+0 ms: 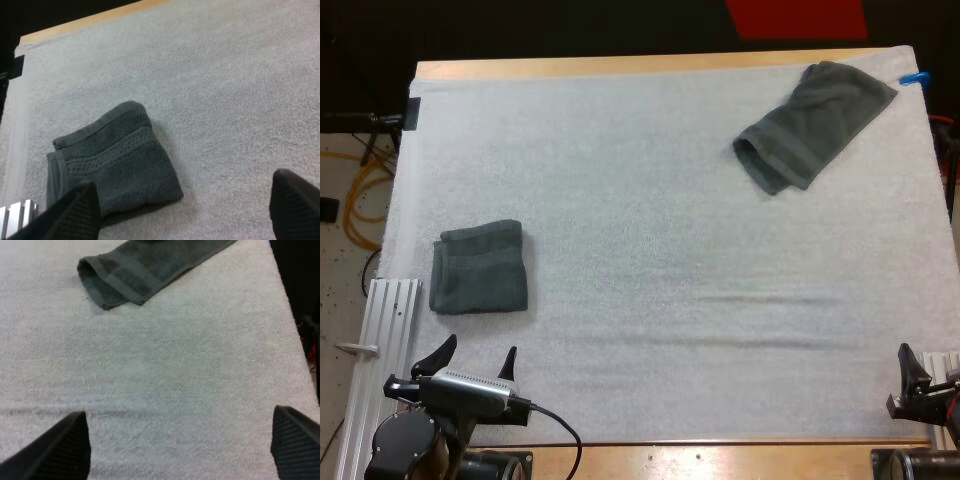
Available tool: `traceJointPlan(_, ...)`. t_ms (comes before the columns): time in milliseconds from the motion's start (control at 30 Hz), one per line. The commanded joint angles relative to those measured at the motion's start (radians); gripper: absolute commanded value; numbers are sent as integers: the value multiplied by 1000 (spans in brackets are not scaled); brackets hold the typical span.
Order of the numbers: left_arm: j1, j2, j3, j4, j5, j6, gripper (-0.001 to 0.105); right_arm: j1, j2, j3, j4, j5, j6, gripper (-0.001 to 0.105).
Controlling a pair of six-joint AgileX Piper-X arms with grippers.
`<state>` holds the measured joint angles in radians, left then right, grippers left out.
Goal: Pick towel from pile fold and stack
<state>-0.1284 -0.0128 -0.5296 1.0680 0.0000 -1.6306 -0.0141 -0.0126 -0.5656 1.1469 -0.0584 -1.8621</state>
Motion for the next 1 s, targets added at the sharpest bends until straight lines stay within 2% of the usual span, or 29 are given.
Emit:
traceJointPlan(0,-1,-84,-7,-6,0,-3,67,-5,-36,-3,-14,6,0,72)
traceJointPlan(167,-1,-83,-8,-22,2,-8,67,-5,-36,-2,-25,11,11,72)
traceJointPlan(267,-1,-73,-34,-39,34,-8,67,-5,-30,-12,-28,11,49,72)
traceJointPlan(367,-1,-24,-82,-55,71,-8,67,-5,5,-37,-27,4,88,72)
traceJointPlan(500,-1,97,-172,-92,140,1,67,-5,92,-92,-27,-26,93,72)
traceJointPlan(667,-4,268,-264,-134,258,19,67,-5,221,-186,-27,-116,93,72)
traceJointPlan(733,-19,337,-300,-142,337,16,67,-5,284,-235,-27,-174,93,72)
traceJointPlan(800,-50,385,-325,-147,385,10,67,-5,338,-277,-27,-239,91,72)
traceJointPlan(967,-144,481,-353,-151,399,8,67,-5,459,-340,-36,-325,82,72)
